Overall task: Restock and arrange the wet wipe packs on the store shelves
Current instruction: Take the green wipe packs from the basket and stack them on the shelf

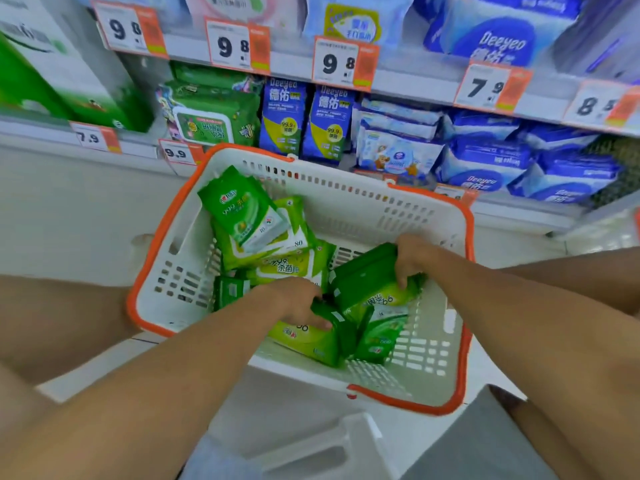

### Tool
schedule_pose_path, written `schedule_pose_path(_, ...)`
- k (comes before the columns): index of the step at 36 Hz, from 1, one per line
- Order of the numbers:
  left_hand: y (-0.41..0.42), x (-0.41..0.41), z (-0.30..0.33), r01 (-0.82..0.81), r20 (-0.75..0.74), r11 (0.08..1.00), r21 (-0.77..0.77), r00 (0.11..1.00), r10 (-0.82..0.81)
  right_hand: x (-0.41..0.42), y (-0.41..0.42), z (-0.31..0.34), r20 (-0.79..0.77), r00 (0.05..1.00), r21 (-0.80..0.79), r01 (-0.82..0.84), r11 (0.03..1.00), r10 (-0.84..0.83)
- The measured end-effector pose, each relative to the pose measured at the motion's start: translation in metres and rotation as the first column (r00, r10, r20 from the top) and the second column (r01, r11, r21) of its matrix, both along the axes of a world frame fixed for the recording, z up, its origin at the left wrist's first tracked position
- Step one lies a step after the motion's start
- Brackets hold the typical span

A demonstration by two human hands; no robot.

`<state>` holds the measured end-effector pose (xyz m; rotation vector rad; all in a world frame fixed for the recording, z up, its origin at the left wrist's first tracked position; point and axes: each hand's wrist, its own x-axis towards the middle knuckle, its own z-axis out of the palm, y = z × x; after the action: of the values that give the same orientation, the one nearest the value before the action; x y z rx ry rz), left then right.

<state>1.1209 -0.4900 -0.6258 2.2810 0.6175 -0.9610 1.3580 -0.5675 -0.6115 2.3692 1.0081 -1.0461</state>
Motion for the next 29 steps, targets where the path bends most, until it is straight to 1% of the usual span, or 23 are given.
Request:
schedule_pose_path(2,0.005,0.003,0.002,-0.024,-0.034,0.999,-0.049,0.999,0.022,0.004,-0.004,0.002,-0.058,0.998,0.060,0.004,0.998,0.000)
schedule_pose_path(4,0.012,0.007,0.003,-0.086,-0.083,0.990,-0.114,0.994,0.077,0.000,-0.010,0.003,-0.122,0.993,0.198,0.034,0.980,-0.010)
schedule_pose_path(6,0.020,0.011,0.004,-0.191,-0.144,0.967,-0.171,0.975,0.167,-0.008,-0.019,0.004,-0.210,0.978,0.349,0.083,0.933,-0.008)
schedule_pose_path(8,0.025,0.016,0.001,-0.338,-0.212,0.917,-0.212,0.932,0.294,-0.014,-0.026,0.004,-0.261,0.965,0.456,0.094,0.885,0.032)
schedule_pose_path(9,0.026,0.018,-0.001,-0.372,-0.236,0.902,-0.221,0.917,0.321,-0.016,-0.029,0.004,-0.250,0.966,0.480,0.063,0.875,0.068)
schedule_pose_path(11,0.026,0.020,-0.006,-0.335,-0.235,0.921,-0.198,0.929,0.287,-0.015,-0.035,0.006,-0.190,0.973,0.493,-0.020,0.870,0.130)
schedule_pose_path(15,0.014,0.021,-0.014,-0.211,-0.157,0.970,-0.123,0.969,0.191,-0.006,-0.040,0.003,-0.134,0.985,0.492,-0.027,0.870,0.106)
schedule_pose_path(18,0.005,0.023,-0.014,-0.175,-0.132,0.977,-0.119,0.978,0.159,-0.003,-0.038,0.004,-0.072,0.990,0.513,-0.070,0.856,0.124)
schedule_pose_path(21,0.003,0.026,-0.008,-0.214,-0.138,0.968,-0.130,0.971,0.196,-0.006,-0.033,0.015,-0.044,0.986,0.579,-0.107,0.808,0.162)
schedule_pose_path(23,0.008,0.027,-0.004,-0.242,-0.129,0.960,-0.143,0.966,0.224,-0.013,-0.022,0.029,-0.009,0.977,0.647,-0.156,0.746,0.213)
schedule_pose_path(25,0.014,0.025,0.004,-0.277,-0.096,0.937,-0.212,0.960,0.262,-0.023,-0.007,0.052,0.029,0.974,0.691,-0.181,0.700,0.223)
schedule_pose_path(26,0.018,0.022,0.009,-0.321,-0.086,0.910,-0.263,0.947,0.309,-0.028,0.002,0.065,0.031,0.980,0.702,-0.162,0.694,0.197)
schedule_pose_path(27,0.020,0.020,0.016,-0.372,-0.075,0.871,-0.320,0.927,0.368,-0.032,0.009,0.082,-0.001,0.990,0.718,-0.097,0.689,0.141)
schedule_pose_path(28,0.023,0.018,0.025,-0.420,-0.060,0.816,-0.397,0.899,0.434,-0.034,0.015,0.100,-0.087,0.995,0.734,0.027,0.679,0.054)
schedule_pose_path(29,0.026,0.016,0.032,-0.467,-0.054,0.735,-0.492,0.859,0.510,-0.036,0.020,0.121,-0.212,0.976,0.737,0.191,0.648,-0.047)
